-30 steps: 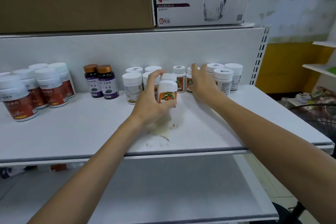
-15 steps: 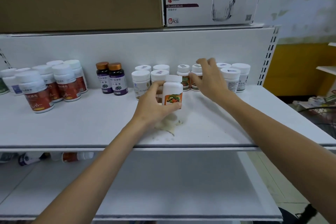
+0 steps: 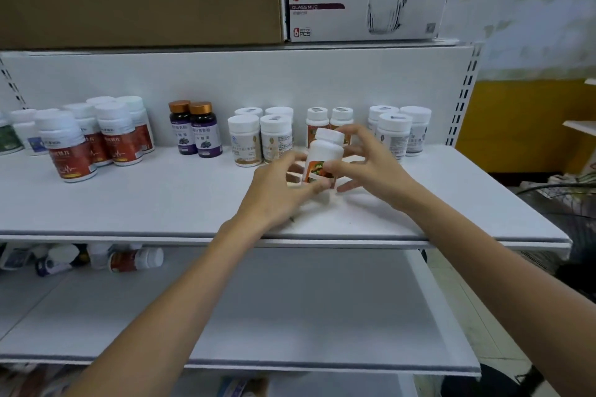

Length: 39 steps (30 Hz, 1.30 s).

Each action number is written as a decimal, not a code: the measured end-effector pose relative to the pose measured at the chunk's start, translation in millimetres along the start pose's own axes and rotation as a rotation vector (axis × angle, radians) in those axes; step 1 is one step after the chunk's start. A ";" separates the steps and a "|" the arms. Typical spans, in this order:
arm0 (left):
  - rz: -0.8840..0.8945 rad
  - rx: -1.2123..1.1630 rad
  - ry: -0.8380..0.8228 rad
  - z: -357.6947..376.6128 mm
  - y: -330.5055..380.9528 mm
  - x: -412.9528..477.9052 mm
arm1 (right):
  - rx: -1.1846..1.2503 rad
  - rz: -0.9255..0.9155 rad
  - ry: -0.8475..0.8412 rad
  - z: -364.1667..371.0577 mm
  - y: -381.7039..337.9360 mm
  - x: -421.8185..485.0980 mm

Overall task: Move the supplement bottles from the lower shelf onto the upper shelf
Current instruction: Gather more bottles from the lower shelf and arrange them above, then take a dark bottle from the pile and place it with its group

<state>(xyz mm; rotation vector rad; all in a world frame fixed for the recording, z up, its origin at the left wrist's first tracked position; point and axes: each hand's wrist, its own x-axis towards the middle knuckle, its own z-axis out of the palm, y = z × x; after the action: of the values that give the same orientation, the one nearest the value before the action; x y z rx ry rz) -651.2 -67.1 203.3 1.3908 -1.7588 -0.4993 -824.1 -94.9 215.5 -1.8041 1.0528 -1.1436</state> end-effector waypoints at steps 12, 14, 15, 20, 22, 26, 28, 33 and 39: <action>0.057 0.541 -0.063 10.8 0.0 -4.3 | -0.528 -0.063 0.170 11.2 24.3 55.8; 0.062 0.541 -0.052 11.0 -0.2 -3.9 | -0.559 -0.069 0.184 14.7 27.5 63.3; 0.061 0.541 -0.049 11.1 -0.3 -4.0 | -0.571 -0.070 0.183 15.9 27.8 66.5; 0.069 0.546 -0.035 12.0 -0.3 -5.5 | -0.576 -0.042 0.191 18.0 30.9 79.1; 0.068 0.545 -0.036 12.1 -0.9 -5.1 | -0.563 -0.030 0.194 17.4 32.8 82.6; 0.063 0.546 -0.045 11.8 -1.6 -4.1 | -0.588 0.009 0.203 17.7 35.0 85.4; 0.064 0.546 -0.061 11.6 -2.5 -3.2 | -0.632 0.020 0.214 19.8 33.7 81.9; 0.099 0.411 0.022 6.1 -4.6 -6.7 | -0.631 -0.107 0.330 17.7 17.3 60.0; 0.051 0.169 0.168 -31.4 -25.0 -37.4 | -0.547 -0.259 0.308 54.5 -21.4 21.4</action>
<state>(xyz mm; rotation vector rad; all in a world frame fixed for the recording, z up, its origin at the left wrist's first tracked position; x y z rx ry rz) -609.1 -34.5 190.2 1.4556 -1.7258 -0.2032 -762.3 -97.6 223.6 -2.2867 1.4488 -1.4192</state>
